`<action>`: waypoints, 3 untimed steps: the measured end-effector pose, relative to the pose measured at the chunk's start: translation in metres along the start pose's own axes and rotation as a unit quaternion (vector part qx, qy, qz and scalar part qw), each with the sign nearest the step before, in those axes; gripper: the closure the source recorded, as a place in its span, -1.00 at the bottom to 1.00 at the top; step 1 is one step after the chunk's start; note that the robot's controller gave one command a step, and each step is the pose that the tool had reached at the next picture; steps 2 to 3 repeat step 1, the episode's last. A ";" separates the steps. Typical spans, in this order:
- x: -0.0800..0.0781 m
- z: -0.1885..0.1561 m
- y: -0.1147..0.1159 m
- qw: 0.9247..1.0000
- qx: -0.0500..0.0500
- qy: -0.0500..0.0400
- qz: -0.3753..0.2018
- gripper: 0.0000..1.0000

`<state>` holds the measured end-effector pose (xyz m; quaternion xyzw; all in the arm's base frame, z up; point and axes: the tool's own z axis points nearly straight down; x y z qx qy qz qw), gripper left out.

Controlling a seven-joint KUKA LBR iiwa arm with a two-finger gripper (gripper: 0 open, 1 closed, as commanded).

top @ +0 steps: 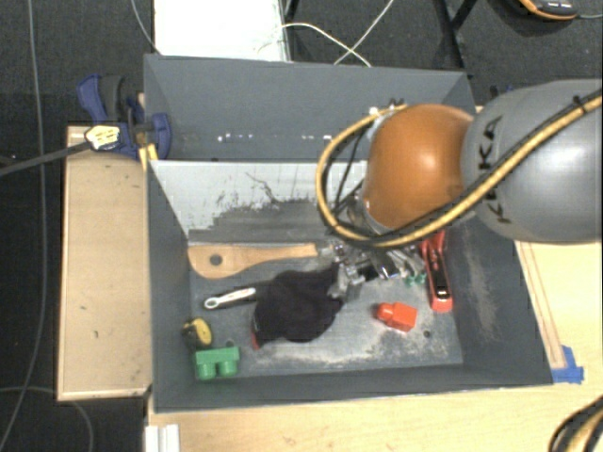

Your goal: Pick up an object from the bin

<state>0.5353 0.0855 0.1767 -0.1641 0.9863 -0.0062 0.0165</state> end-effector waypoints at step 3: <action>0.003 -0.043 -0.001 1.000 -0.001 0.010 0.001 1.00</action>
Offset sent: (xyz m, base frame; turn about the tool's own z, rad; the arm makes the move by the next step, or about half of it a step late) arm 0.0022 0.0069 0.1442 0.0082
